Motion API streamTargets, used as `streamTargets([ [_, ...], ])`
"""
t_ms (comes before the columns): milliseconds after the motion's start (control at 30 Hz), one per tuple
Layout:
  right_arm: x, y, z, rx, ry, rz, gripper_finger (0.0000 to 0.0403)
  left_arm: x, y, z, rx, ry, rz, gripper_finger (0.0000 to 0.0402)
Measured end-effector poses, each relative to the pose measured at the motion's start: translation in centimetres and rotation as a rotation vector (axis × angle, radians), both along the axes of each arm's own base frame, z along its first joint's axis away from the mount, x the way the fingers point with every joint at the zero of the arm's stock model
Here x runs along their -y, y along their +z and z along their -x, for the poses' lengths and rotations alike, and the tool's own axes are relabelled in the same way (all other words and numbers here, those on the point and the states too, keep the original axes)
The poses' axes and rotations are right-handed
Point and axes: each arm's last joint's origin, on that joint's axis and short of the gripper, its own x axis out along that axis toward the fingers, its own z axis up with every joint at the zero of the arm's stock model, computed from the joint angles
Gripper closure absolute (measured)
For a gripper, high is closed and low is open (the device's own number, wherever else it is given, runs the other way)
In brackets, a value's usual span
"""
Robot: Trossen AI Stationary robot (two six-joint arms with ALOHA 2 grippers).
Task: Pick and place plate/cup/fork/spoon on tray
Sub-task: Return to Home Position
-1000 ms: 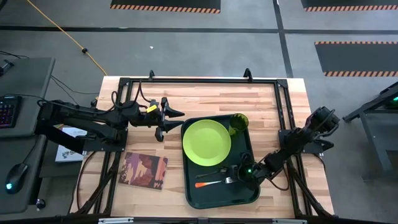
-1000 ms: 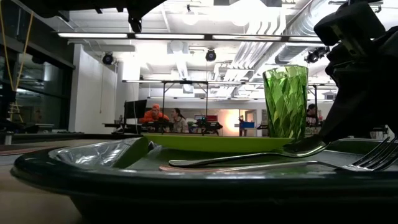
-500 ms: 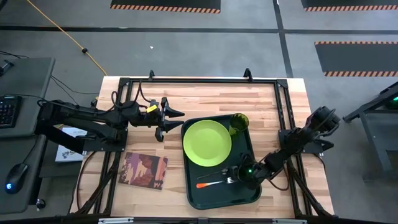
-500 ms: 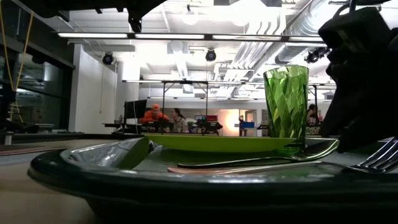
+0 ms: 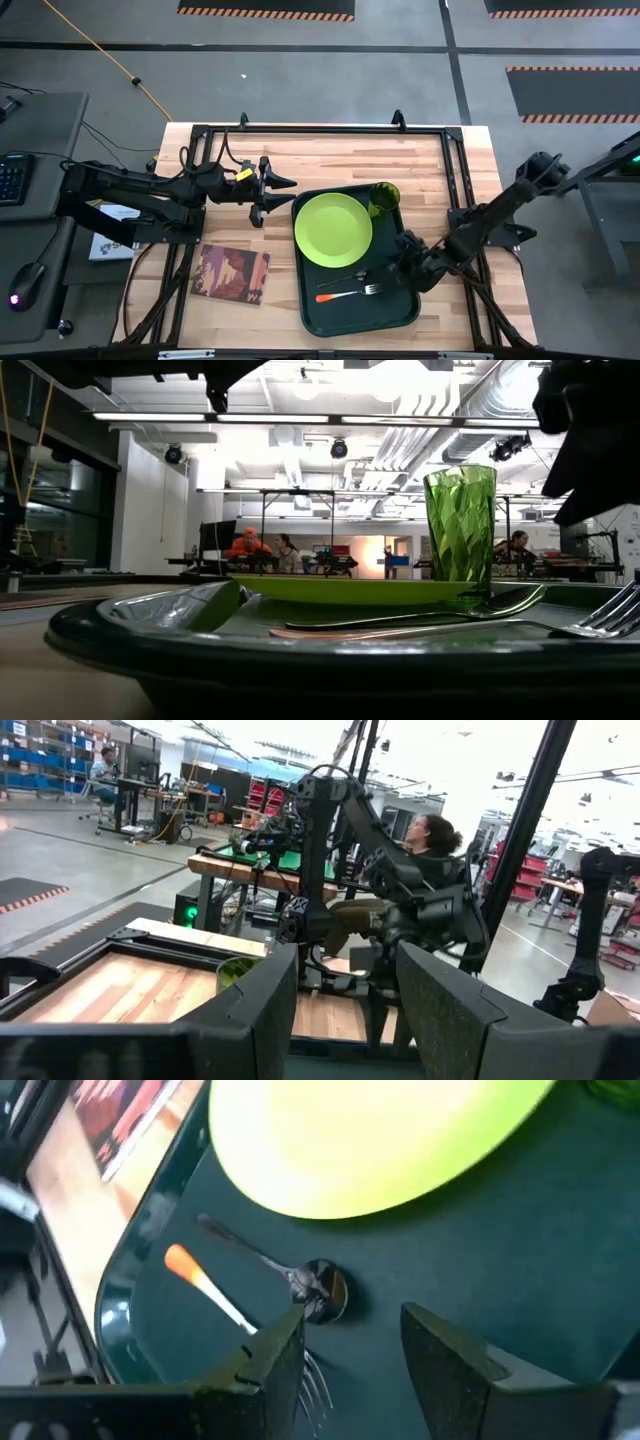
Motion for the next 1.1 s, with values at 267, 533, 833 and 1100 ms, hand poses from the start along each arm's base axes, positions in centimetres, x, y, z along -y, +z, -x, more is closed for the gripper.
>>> streamTargets([
  [267,-0.2,1.5,-0.6,0.132,0.223,0.238,0.0245,0.0,0.0,0.0,-0.003,0.000,-0.001,0.0241],
  [533,2.5,3.4,-3.4,0.267,0.229,0.503,0.0280,0.0,0.0,0.0,-0.005,0.009,-0.068,0.0241],
  [833,6.6,9.9,-2.1,0.520,0.334,0.714,0.0390,-0.1,0.4,1.4,-0.049,0.024,-0.128,0.0241],
  [1100,7.8,10.3,-0.8,0.461,0.348,0.746,0.0400,-0.8,1.6,8.0,-0.094,0.140,-0.103,0.0290],
])
